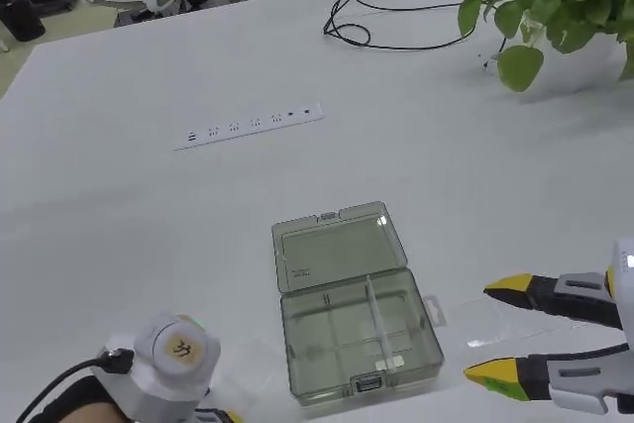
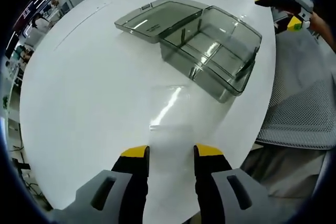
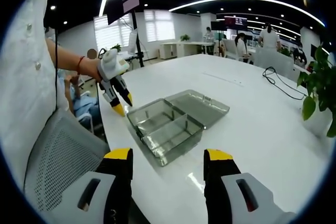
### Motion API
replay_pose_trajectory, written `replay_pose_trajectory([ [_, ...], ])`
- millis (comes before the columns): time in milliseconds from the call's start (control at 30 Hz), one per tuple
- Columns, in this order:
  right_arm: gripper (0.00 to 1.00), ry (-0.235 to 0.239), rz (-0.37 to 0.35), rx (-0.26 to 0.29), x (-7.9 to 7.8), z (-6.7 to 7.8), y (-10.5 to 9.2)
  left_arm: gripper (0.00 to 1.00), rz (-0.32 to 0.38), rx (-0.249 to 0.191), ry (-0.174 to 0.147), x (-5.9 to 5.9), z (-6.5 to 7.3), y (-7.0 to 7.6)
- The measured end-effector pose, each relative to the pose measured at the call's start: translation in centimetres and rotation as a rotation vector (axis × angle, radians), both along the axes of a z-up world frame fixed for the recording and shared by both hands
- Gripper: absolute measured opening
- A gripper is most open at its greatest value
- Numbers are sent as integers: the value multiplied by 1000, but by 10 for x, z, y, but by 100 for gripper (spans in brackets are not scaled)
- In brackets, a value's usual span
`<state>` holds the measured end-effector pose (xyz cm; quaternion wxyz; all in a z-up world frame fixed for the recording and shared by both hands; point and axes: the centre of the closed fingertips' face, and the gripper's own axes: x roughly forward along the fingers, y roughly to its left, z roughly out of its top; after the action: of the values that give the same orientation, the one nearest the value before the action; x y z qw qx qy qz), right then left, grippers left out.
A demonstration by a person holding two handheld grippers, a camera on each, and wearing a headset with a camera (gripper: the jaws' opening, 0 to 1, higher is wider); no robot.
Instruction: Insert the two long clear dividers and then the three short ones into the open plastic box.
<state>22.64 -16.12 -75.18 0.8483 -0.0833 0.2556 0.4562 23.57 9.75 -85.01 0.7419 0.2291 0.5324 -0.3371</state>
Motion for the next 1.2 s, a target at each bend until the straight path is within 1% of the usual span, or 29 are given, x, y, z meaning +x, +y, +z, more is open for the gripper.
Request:
replay_pose_trajectory([
  [100,55,0,-5,0,0,1,0,32,-37,20,13,0,-1,0],
  [233,55,-3,-8,3,0,1,0,32,-64,49,30,-1,-1,-1],
  [300,55,-1,-11,3,-1,1,-1,32,-83,72,40,-1,-2,0],
  [433,54,-3,-13,4,-2,2,-1,32,-89,101,66,0,-3,-1],
  [467,54,-2,-13,3,-2,2,-1,32,-90,102,67,0,-3,0],
  [533,54,0,-10,1,-3,1,0,31,-87,90,71,0,-2,-1],
  [633,54,1,-7,-2,-4,1,-1,31,-55,48,77,-1,-1,-1],
  [700,54,4,-8,-3,-5,1,-1,31,-46,28,83,-3,0,-2],
  [767,54,3,-5,-6,-6,0,-1,31,-37,15,82,-4,1,-2],
  [933,54,6,1,-11,-8,0,0,31,19,-47,101,-7,2,-4],
  [1067,54,3,7,-13,-8,2,2,31,50,-84,105,-8,3,-4],
  [1133,54,4,10,-15,-8,2,3,31,86,-122,115,-10,4,-6],
  [1200,54,2,12,-17,-8,2,3,31,86,-124,114,-11,3,-4],
])
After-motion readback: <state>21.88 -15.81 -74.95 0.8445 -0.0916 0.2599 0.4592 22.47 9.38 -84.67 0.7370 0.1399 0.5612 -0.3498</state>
